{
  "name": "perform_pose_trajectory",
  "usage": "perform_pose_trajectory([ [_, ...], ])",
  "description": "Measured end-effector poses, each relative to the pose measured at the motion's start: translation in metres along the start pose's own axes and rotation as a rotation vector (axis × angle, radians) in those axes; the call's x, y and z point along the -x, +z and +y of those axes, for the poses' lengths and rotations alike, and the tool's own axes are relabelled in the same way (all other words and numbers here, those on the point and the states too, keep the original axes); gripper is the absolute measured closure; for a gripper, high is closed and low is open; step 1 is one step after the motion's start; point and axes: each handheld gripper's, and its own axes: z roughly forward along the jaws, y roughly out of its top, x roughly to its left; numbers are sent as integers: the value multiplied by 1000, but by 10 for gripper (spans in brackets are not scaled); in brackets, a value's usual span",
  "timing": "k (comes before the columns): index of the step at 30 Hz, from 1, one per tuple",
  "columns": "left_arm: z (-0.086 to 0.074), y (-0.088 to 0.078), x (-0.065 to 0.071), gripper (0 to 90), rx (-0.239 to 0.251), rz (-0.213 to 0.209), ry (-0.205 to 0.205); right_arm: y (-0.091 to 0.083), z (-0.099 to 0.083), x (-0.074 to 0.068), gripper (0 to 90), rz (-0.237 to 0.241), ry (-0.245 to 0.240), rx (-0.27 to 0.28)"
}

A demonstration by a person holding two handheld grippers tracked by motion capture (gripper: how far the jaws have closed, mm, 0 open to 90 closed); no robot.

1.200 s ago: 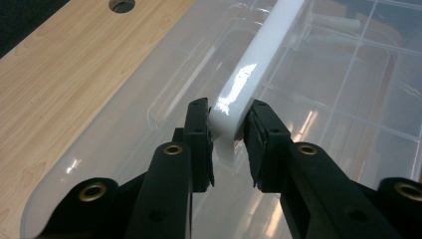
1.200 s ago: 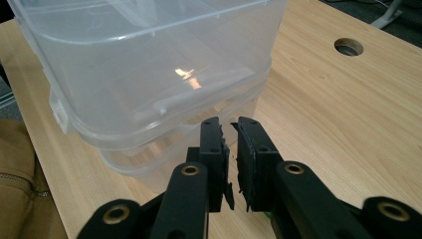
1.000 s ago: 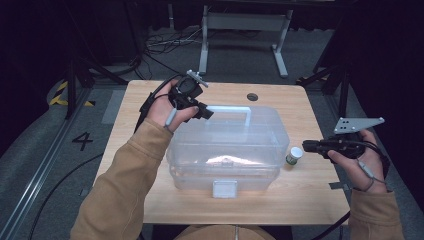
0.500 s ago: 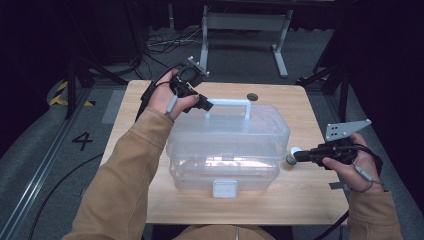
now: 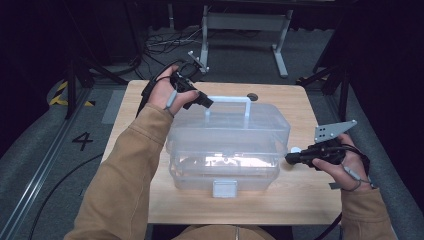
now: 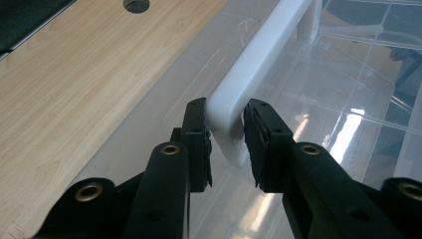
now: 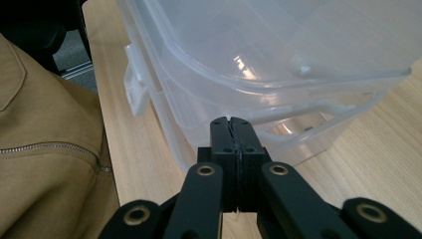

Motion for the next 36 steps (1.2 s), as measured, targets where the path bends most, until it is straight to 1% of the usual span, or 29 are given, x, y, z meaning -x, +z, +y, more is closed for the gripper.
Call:
perform_pose_trajectory([
  [5,0,0,0,718,1,1,0,1,1,-1,900,6,-5,24],
  [7,-1,0,0,717,1,-8,-4,1,2,-1,900,-2,-6,21],
  [9,-2,0,-1,714,9,-6,2,2,2,0,900,-10,-5,21],
  [10,-2,0,-1,690,9,-6,2,2,2,0,900,-10,-5,21],
  [11,-5,-3,-1,638,56,5,-6,1,2,0,900,-13,-3,20],
  [13,-7,-9,-1,555,97,18,-14,1,2,0,900,-15,-5,14],
  [15,-11,-14,0,472,116,34,-9,2,3,0,900,-13,-5,13],
  [16,-11,-14,0,454,116,34,-9,2,3,0,900,-13,-5,13],
  [17,-13,-18,2,454,126,46,-3,2,3,0,900,-11,-5,11],
  [21,-21,-32,10,444,159,67,16,3,5,-1,900,-10,-11,6],
  [22,-23,-38,13,444,176,72,23,3,6,-1,900,-7,-12,8],
  [23,-25,-44,15,445,200,67,23,3,7,-2,900,-3,-13,14],
  [26,-31,-57,20,453,236,62,20,2,9,-3,900,-5,-21,39],
  [30,-38,-69,28,468,251,75,32,1,13,-4,900,-11,-24,76],
  [31,-40,-71,31,473,259,82,40,1,14,-4,900,-16,-24,83],
  [34,-46,-75,41,480,273,70,65,-1,16,-4,900,-48,-23,111],
  [36,-49,-77,46,482,280,70,76,-2,17,-4,900,-71,-17,137],
])
